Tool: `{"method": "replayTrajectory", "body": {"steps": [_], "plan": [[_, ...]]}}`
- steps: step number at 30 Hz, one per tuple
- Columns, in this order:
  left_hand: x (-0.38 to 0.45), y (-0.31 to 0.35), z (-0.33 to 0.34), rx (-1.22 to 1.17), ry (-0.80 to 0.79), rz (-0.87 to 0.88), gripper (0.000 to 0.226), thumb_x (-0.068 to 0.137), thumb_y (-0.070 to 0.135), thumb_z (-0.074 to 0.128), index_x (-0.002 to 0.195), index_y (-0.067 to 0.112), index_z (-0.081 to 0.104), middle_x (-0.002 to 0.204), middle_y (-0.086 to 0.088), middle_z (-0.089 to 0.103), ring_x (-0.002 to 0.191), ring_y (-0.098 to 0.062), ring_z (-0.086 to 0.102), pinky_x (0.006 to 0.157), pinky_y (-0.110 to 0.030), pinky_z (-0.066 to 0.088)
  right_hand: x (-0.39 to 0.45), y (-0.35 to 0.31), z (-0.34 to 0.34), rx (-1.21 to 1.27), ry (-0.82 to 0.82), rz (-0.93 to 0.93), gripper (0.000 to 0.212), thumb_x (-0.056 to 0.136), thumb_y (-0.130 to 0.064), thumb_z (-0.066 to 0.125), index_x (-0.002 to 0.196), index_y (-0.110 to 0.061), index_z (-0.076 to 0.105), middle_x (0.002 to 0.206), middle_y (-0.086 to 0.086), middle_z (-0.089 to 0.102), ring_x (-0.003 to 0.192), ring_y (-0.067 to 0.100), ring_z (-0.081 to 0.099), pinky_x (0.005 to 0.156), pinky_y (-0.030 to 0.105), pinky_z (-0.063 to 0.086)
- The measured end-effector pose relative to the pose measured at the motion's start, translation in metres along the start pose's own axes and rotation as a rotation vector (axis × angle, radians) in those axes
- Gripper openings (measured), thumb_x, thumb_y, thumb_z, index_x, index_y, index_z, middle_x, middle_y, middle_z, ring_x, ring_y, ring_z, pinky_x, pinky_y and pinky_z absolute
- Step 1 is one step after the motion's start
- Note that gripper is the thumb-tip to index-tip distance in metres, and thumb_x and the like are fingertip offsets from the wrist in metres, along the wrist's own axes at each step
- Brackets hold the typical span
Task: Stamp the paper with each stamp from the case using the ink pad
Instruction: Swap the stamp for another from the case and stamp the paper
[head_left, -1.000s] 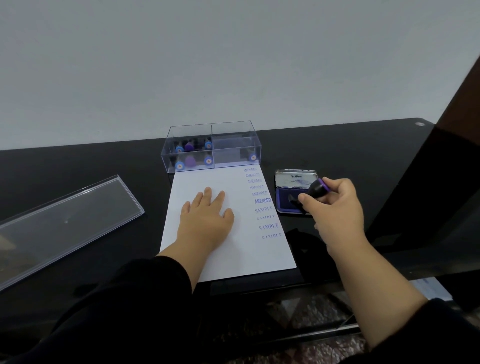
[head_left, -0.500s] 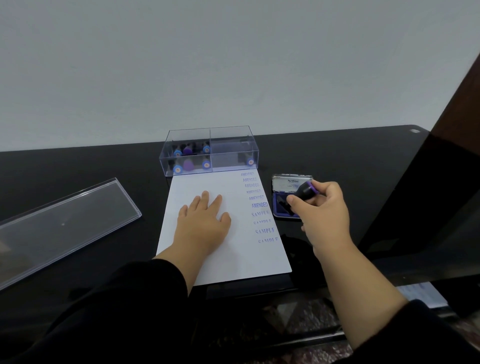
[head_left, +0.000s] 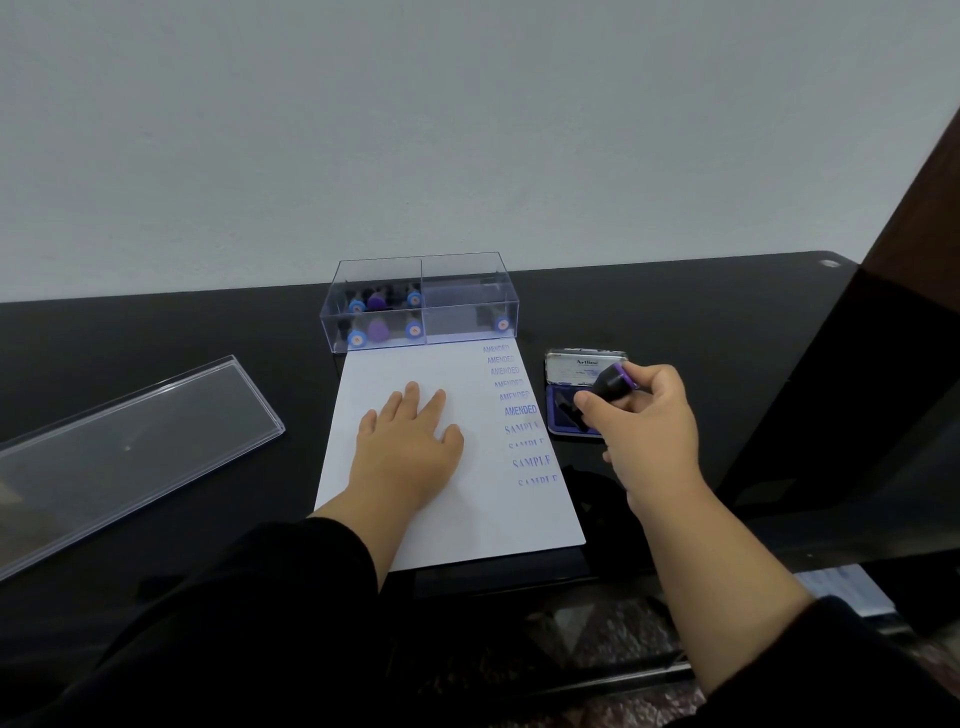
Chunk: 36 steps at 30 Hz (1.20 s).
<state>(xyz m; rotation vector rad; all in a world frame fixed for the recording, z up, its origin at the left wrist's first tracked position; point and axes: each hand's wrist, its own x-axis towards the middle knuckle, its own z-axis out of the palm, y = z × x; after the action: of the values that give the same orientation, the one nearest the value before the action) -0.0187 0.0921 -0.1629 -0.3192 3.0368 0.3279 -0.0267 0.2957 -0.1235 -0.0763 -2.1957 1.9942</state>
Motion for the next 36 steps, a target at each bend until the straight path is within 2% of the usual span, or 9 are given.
{"method": "replayTrajectory", "body": {"steps": [5, 11, 15, 21, 25, 29, 36], "plan": [[0.000, 0.000, 0.001, -0.013, 0.005, -0.001, 0.056, 0.100, 0.043, 0.018, 0.152, 0.030, 0.003, 0.160, 0.001, -0.008, 0.147, -0.017, -0.007, 0.118, -0.038, -0.004, 0.003, 0.000, 0.000, -0.006, -0.001, -0.002, 0.034, 0.080, -0.013, 0.072, 0.093, -0.030, 0.047, 0.080, -0.006, 0.065, 0.073, 0.004, 0.063, 0.055, 0.020, 0.042], [-0.001, 0.000, 0.001, -0.016, 0.012, 0.001, 0.056, 0.100, 0.042, 0.018, 0.152, 0.029, 0.002, 0.160, 0.000, -0.008, 0.147, -0.017, -0.007, 0.118, -0.038, -0.004, 0.018, 0.002, 0.000, -0.062, 0.025, -0.009, 0.038, 0.081, -0.015, 0.073, 0.104, -0.027, 0.046, 0.085, -0.002, 0.065, 0.077, 0.011, 0.063, 0.062, 0.025, 0.048], [-0.001, 0.000, 0.000, -0.013, 0.007, 0.000, 0.056, 0.100, 0.043, 0.018, 0.152, 0.030, 0.002, 0.160, 0.001, -0.009, 0.147, -0.017, -0.007, 0.118, -0.038, -0.004, 0.023, 0.001, -0.004, -0.275, 0.028, -0.095, 0.035, 0.084, -0.017, 0.069, 0.106, -0.029, 0.044, 0.085, -0.009, 0.059, 0.076, 0.005, 0.059, 0.058, 0.017, 0.044], [-0.001, 0.001, -0.001, -0.002, 0.003, 0.001, 0.056, 0.100, 0.043, 0.017, 0.152, 0.030, 0.002, 0.160, 0.001, -0.009, 0.147, -0.017, -0.007, 0.117, -0.038, -0.004, 0.027, 0.000, -0.005, -0.655, 0.008, -0.133, 0.028, 0.089, -0.018, 0.061, 0.112, -0.027, 0.045, 0.094, -0.007, 0.056, 0.084, 0.016, 0.055, 0.061, 0.029, 0.044], [-0.001, 0.001, -0.001, 0.008, -0.006, 0.001, 0.056, 0.100, 0.043, 0.017, 0.152, 0.029, 0.001, 0.160, 0.000, -0.010, 0.147, -0.017, -0.007, 0.118, -0.038, -0.004, 0.028, 0.001, -0.005, -0.750, 0.005, -0.137, 0.026, 0.090, -0.018, 0.060, 0.110, -0.026, 0.045, 0.092, -0.004, 0.057, 0.081, 0.019, 0.056, 0.062, 0.032, 0.048], [0.001, 0.001, -0.002, 0.011, -0.008, 0.006, 0.056, 0.100, 0.043, 0.016, 0.152, 0.029, 0.000, 0.160, 0.000, -0.010, 0.147, -0.018, -0.008, 0.118, -0.039, -0.004, 0.027, 0.002, -0.002, -0.852, -0.033, -0.141, 0.029, 0.091, -0.016, 0.059, 0.114, -0.024, 0.045, 0.091, -0.004, 0.054, 0.081, 0.019, 0.055, 0.059, 0.030, 0.043], [0.000, 0.001, -0.002, 0.017, -0.013, 0.006, 0.056, 0.100, 0.044, 0.016, 0.152, 0.029, 0.001, 0.160, 0.000, -0.010, 0.147, -0.018, -0.007, 0.118, -0.039, -0.004, 0.025, 0.003, 0.001, -0.883, -0.020, -0.139, 0.024, 0.091, -0.015, 0.057, 0.110, -0.024, 0.044, 0.088, -0.004, 0.053, 0.077, 0.018, 0.052, 0.053, 0.026, 0.038]]}}
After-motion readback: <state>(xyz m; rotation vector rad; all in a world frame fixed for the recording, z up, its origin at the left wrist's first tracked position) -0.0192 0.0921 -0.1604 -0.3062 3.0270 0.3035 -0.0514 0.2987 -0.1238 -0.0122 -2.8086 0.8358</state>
